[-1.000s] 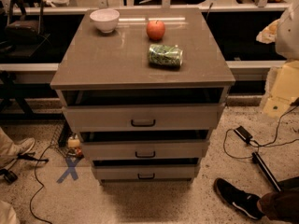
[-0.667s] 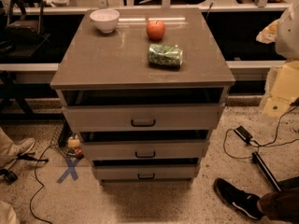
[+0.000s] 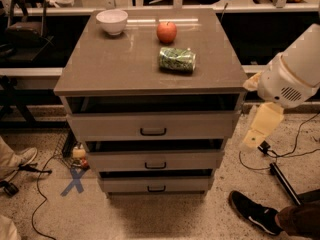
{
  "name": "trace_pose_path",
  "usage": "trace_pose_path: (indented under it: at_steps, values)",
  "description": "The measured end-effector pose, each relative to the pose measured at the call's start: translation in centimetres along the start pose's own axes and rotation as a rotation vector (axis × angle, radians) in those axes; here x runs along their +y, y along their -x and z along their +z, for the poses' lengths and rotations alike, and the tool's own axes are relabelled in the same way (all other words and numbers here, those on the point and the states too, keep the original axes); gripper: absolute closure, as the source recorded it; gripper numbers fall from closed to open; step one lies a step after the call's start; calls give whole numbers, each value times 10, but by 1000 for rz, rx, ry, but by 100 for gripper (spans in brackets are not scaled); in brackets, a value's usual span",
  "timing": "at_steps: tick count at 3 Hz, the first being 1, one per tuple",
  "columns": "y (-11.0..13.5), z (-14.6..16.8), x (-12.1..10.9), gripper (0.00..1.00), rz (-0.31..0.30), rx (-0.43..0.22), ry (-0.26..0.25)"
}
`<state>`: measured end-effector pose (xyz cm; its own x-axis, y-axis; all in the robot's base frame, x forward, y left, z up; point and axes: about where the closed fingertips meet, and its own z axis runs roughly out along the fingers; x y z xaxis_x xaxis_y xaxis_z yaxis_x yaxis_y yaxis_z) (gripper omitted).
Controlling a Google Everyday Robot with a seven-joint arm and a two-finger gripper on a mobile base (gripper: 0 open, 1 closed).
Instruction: Open bottom drawer
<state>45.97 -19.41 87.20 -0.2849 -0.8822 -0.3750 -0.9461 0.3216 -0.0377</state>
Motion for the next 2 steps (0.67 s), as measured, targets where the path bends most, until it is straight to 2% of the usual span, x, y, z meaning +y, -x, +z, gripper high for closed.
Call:
trace_pose_path:
  at_steps: [1,2]
  values:
    - [11,72,-2,0,63,-99,66]
    - [11,72,-2,0,63,-99,66]
